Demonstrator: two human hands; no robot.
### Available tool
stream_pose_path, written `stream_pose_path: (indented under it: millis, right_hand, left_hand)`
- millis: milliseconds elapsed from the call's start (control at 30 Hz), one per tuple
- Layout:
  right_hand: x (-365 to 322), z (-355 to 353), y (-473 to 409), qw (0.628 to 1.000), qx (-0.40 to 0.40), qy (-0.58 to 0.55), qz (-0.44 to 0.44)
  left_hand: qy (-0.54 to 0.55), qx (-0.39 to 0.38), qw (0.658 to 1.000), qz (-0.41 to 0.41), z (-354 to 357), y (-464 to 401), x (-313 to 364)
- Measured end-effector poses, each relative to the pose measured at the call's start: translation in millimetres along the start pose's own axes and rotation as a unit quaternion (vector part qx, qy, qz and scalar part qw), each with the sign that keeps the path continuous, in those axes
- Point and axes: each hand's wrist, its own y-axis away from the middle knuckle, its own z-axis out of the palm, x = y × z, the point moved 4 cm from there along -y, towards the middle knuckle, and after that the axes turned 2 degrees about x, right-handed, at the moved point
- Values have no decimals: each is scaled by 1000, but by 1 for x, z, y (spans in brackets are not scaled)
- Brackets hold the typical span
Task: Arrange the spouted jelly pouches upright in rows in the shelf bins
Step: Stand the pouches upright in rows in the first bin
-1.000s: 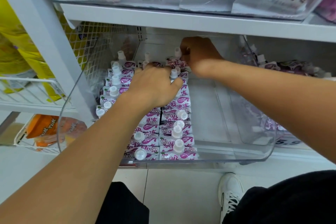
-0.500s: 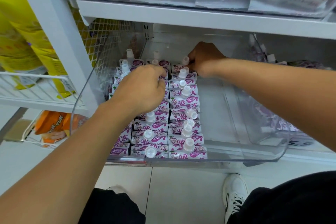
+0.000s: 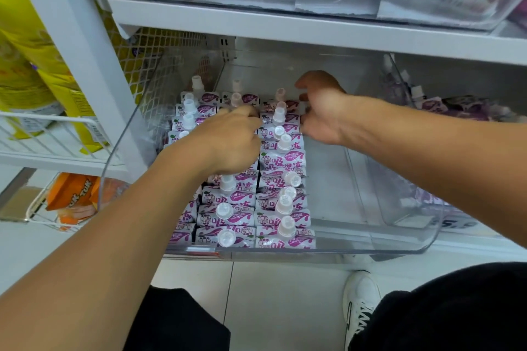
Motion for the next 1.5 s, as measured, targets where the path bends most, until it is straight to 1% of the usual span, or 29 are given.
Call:
stream_pose_path:
  millis: [33,100,133,200,267,400,467,667,700,733,767,800,833,900,967,1000,1033,1067,1133,1167,1233,1267,1333,1433,1500]
  right_hand:
    - [3,-2,-2,1000,4,22,13]
    - [11,2,-6,995,-66,41,66]
    - [15,4,-9,990,-101,31,89]
    - [20,3,-17,986,-127,16,109]
    - [22,4,-20,983,-144,18,113]
    - [22,4,-22,985,-133,38,106]
    - [21,5,-20,981,-154,44,106]
    - [24,5,-3,963,-222,50,141]
    - [21,6,5,963,-221,75,135]
    - [16,6,17,963,-205,127,116]
    - [10,5,29,959,-171,211,76]
    - [5,3,42,940,-140,309,26]
    - [0,0,54,908,-124,398,-29]
    - [-5,-7,78,822,-145,534,-136]
    - [-8,-15,99,709,-175,644,-228]
    - [-8,-18,106,662,-184,681,-253]
    - [-9,-18,113,636,-195,699,-261]
    - [-7,-16,119,631,-211,701,-256]
    - [1,-7,126,633,-235,696,-246]
    - [8,-3,125,622,-239,706,-239]
    - [21,4,121,588,-231,738,-235]
    - [27,6,116,581,-227,747,-232]
    - [34,11,111,580,-215,759,-205]
    - [39,18,104,550,-187,786,-210]
    - [43,20,102,560,-192,783,-191]
  left_hand:
    - [3,10,1000,-3,0,0,0]
    - [8,22,1000,-6,-1,1,-1]
    - [12,16,1000,-8,-1,0,-1]
    - [16,2,1000,-13,-1,-1,-1]
    - [16,-4,1000,-20,-1,-3,-1]
    - [18,16,999,-33,-1,-6,1]
    - [16,28,999,-39,-1,-6,1]
    - [-2,15,999,-43,0,-5,5]
    - [5,22,999,-39,0,-3,4]
    - [16,37,999,-32,-1,1,3]
    - [27,62,998,-20,-4,8,2]
    - [39,94,995,-9,-9,17,0]
    - [55,127,990,5,-17,28,-1]
    - [102,174,979,39,-31,54,1]
    - [142,171,973,56,-41,77,6]
    - [159,151,974,51,-41,85,6]
    - [181,121,975,43,-38,91,6]
    - [188,90,977,35,-32,95,6]
    - [127,54,989,48,-19,99,9]
    - [97,54,992,54,-15,99,7]
    - [74,55,995,43,-13,98,2]
    - [66,56,995,42,-13,98,0]
    - [57,59,996,42,-15,97,-1]
    - [61,66,995,33,-14,94,3]
    - [64,60,996,31,-13,94,4]
